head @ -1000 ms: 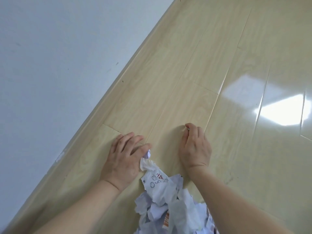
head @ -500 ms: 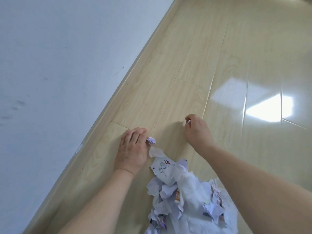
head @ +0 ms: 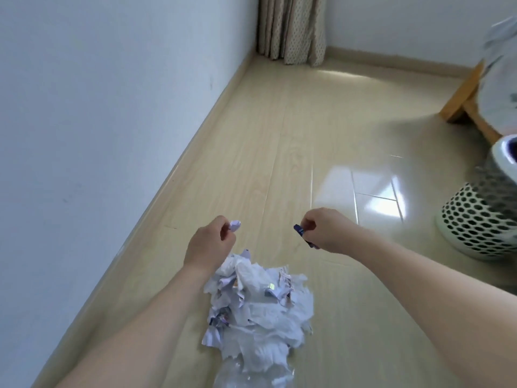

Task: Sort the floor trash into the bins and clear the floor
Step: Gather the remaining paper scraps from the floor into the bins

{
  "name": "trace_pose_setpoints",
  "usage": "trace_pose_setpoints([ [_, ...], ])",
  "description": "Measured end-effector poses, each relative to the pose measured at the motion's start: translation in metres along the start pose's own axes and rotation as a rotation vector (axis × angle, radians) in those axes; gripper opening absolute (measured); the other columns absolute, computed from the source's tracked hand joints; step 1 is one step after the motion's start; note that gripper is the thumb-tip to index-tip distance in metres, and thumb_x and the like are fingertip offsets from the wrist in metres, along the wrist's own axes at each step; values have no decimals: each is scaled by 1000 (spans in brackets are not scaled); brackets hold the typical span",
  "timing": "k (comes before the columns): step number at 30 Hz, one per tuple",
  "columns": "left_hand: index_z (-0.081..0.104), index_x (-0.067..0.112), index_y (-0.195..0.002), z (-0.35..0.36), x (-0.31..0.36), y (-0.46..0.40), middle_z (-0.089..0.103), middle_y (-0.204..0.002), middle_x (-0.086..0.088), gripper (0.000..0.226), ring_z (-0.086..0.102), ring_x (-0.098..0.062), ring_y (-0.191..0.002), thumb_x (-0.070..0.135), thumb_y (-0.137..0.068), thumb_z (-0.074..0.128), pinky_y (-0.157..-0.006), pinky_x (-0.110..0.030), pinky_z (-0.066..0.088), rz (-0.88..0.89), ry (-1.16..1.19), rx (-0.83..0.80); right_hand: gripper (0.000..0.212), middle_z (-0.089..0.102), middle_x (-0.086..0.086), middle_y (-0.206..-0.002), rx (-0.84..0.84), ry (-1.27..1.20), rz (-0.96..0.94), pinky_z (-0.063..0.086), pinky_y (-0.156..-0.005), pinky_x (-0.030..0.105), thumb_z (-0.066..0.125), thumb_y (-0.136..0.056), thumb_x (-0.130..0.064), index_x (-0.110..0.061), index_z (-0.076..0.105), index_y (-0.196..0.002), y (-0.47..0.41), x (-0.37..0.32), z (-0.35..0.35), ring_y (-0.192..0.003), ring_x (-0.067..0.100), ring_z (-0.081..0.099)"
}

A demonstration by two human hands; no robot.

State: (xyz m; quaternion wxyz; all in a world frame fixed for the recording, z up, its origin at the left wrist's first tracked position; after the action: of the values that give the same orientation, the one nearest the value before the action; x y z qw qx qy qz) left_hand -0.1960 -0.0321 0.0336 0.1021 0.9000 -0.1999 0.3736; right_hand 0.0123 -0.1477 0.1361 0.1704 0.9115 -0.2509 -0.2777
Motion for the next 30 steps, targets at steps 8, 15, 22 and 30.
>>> trace_pose_setpoints([
  [8, 67, 15, -80, 24, 223, 22, 73, -75, 5, 30, 54, -6, -63, 42, -91, 61, -57, -23, 39, 154, -22, -348, 11, 67, 3, -74, -63, -44, 170, 46, -54, 22, 49, -87, -7, -12, 59, -85, 103, 143, -129, -59, 16, 65],
  [15, 69, 9, -78, 175, 394, 78, 71, -70, 2, 24, 54, -13, -65, 29, -88, 61, -63, -26, 41, 239, 7, -502, 18, 60, 9, -72, -113, 131, 484, 45, -59, 27, 48, -93, -7, -7, 60, -79, 157, 318, -203, -62, 21, 54],
  [22, 74, 7, -79, 312, 486, 128, 72, -72, -4, 19, 56, -12, -59, 11, -83, 56, -59, -23, 46, 308, -143, -756, 22, 65, 6, -67, -348, 50, 621, 50, -78, 33, 54, -96, -14, -7, 66, -79, 193, 418, -213, -76, 21, 60],
  [30, 71, 10, -86, 289, 473, 95, 73, -76, 0, 23, 59, -11, -63, 12, -88, 49, -73, -33, 55, 271, -182, -584, 16, 63, 8, -101, -107, -73, 431, 50, -93, 34, 48, -97, -15, -8, 54, -109, 157, 383, -235, -89, 19, 61],
])
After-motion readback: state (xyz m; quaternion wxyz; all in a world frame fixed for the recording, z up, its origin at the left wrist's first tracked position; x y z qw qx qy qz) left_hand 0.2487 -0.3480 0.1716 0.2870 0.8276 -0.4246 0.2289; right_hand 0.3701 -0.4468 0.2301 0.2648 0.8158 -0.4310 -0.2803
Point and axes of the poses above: each hand's wrist, its own y-axis away from the middle knuckle, its own z-axis out of the palm, x = y × z, the point moved 1 cm from there along -y, towards the middle knuckle
